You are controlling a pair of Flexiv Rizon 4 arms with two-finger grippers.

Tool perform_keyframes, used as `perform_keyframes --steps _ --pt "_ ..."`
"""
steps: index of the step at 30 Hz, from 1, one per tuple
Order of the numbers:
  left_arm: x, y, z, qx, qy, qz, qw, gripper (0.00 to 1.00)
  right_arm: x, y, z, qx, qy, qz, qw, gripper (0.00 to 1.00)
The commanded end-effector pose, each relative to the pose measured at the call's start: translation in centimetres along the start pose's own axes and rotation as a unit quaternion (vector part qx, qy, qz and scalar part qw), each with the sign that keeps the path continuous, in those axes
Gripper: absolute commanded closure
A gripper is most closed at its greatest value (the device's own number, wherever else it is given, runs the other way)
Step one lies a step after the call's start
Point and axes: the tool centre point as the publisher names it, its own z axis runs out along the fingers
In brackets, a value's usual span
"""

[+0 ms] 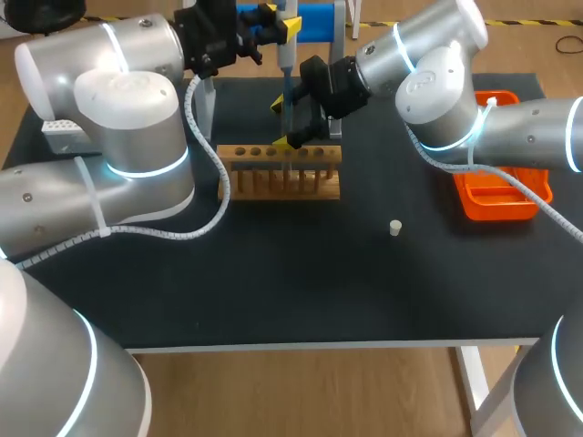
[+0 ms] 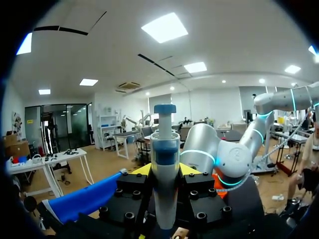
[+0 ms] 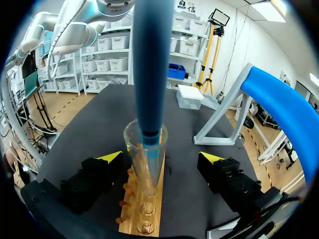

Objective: Invert the test tube, pick up the pipette, mount the tip to pipette, aspirate from beaker and dispense into the tube, eject the tip, return the pipette, and cap with the stopper.

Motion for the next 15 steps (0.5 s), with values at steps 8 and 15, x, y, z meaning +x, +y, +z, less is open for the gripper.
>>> perform_keyframes --steps 8,15 --pt "0.08 0.51 0.27 0.005 -0.003 -0.002 1.000 1.00 -0.05 0.05 -0.10 0.002 0.001 0.000 1.000 0.00" --pt "0.03 0.54 0.34 0.005 -0.002 -0.002 1.000 1.00 -0.05 0.05 -0.10 0.002 0.001 0.000 1.000 0.00"
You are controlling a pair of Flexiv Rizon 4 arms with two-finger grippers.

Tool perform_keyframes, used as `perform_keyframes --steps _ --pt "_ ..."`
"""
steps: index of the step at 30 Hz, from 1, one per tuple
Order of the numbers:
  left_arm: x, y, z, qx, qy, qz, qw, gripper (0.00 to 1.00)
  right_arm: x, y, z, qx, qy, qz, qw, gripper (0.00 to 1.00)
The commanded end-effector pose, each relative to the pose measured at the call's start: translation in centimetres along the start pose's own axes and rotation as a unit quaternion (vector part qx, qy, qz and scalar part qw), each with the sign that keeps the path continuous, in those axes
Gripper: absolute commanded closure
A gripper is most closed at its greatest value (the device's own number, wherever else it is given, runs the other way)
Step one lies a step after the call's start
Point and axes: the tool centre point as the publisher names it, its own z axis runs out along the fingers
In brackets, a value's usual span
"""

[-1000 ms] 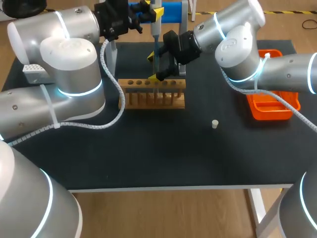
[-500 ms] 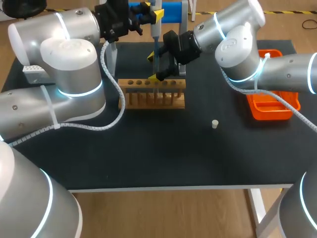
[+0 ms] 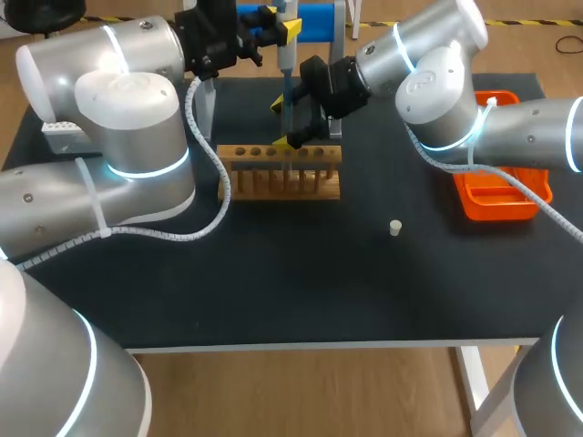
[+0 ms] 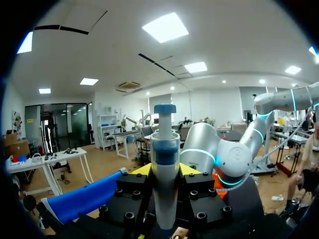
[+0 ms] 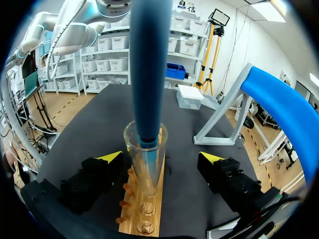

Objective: Invert the test tube, pick up the pipette, mount the tip to pipette, aspirate from beaker and dispense into the tube, eject the tip, return the pipette, and cap with the stopper.

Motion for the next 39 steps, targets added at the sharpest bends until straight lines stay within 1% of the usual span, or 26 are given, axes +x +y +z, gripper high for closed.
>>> perform_keyframes --steps 1,20,25,29,33,37,39 --pt "0.0 0.3 0.3 0.005 -0.002 0.001 1.000 1.00 0.0 0.1 -0.1 0.002 0.001 0.000 1.000 0.00" --pt "0.0 0.3 0.3 0.003 -0.003 0.001 1.000 1.00 0.0 0.1 -0.1 0.002 0.001 0.000 1.000 0.00" --pt "0.0 0.3 0.3 0.003 -0.003 0.001 1.000 1.00 1.4 0.0 -3.0 -0.006 -0.017 -0.010 1.000 0.00" --pt "0.0 0.3 0.3 0.003 -0.003 0.001 1.000 1.00 2.9 -0.2 -5.8 -0.010 -0.033 -0.017 0.999 0.00" --pt "0.0 0.3 0.3 0.003 -0.003 0.001 1.000 1.00 4.7 -1.0 -8.9 -0.016 -0.052 -0.013 0.998 0.00" --pt "0.0 0.3 0.3 0.003 -0.003 0.001 1.000 1.00 6.2 -2.0 -12.4 -0.034 -0.075 -0.002 0.997 0.00" --pt "0.0 0.3 0.3 0.003 -0.003 0.001 1.000 1.00 6.8 -2.1 -14.3 -0.045 -0.088 0.001 0.995 0.00"
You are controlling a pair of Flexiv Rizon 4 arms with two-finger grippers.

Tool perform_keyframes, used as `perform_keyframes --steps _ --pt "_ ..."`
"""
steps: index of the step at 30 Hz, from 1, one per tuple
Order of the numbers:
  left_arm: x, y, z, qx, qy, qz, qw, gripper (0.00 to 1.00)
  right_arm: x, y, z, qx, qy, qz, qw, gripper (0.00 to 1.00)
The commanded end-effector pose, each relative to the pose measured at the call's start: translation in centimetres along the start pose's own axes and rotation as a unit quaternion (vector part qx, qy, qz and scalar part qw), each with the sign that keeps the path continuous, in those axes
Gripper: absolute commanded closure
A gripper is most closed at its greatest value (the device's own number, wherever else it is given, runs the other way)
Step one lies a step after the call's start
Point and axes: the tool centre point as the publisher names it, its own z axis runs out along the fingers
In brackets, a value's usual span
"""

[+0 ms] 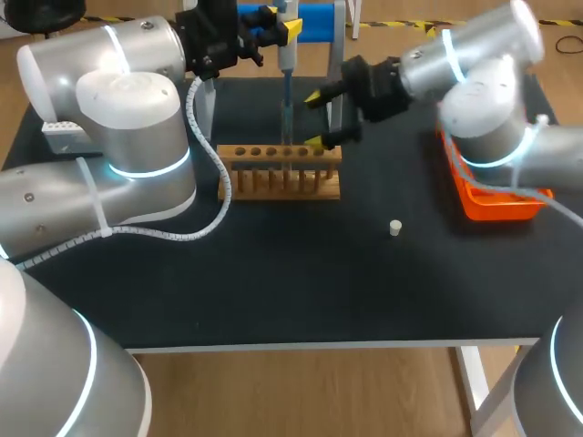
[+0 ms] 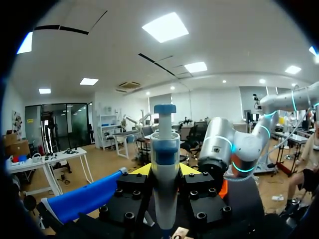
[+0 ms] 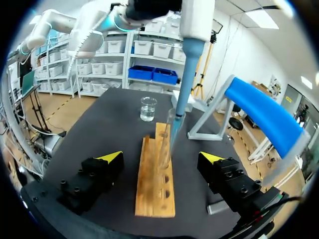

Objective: Invert the test tube, pick up the pipette, mount the tip to pipette, aspirate from beaker and dispense into the tube, eject the tip, return the pipette, and cap with the stopper.

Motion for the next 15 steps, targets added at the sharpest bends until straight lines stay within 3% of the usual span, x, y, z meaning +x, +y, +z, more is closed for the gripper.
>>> perform_keyframes --steps 1,8,15 --pt "0.1 0.2 0.2 0.004 -0.002 0.000 1.000 1.00 3.2 -0.3 -7.9 -0.030 -0.043 0.002 0.999 0.00" --pt "0.1 0.2 0.2 0.004 -0.002 0.000 1.000 1.00 2.9 1.5 -13.1 -0.091 -0.059 -0.002 0.994 0.00" --pt "0.1 0.2 0.2 0.004 -0.002 0.000 1.000 1.00 1.5 5.7 -16.0 -0.136 -0.039 -0.047 0.989 0.00"
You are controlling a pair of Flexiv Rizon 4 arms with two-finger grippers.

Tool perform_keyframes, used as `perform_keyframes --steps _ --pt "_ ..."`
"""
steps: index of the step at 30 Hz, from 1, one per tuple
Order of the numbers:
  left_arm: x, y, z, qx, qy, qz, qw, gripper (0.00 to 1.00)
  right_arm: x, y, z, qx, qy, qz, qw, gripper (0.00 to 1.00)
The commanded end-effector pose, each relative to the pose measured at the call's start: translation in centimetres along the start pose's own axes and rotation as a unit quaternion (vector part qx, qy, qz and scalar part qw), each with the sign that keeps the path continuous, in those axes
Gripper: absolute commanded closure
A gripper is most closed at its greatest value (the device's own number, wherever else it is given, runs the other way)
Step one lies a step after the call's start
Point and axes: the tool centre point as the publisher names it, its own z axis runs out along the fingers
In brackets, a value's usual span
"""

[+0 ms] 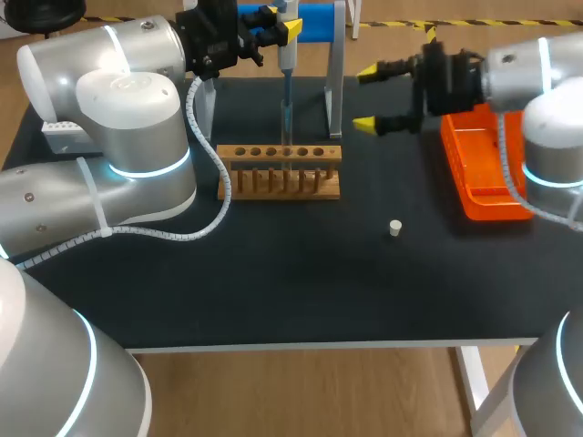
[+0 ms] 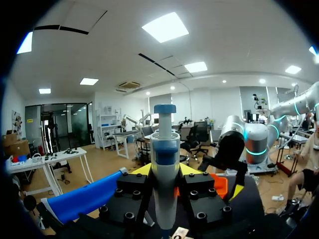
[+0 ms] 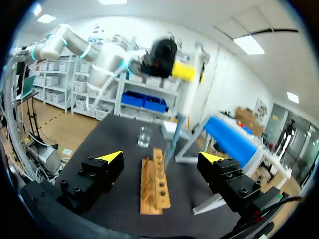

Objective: Invert the test tube, pick up the pipette, mount the tip to pipette, aspirate from beaker and dispense into the tube, eject the tip, return the pipette, and cap with the stopper.

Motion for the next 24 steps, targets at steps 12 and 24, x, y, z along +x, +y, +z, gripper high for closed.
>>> perform_keyframes --steps 12,24 --pt "0.1 0.2 0.2 0.004 -0.002 0.000 1.000 1.00 -4.0 8.8 -4.1 -0.082 0.062 -0.011 0.995 0.00" --pt "0.1 0.2 0.2 0.004 -0.002 0.000 1.000 1.00 -7.1 12.1 -2.1 -0.117 0.076 0.090 0.986 0.00"
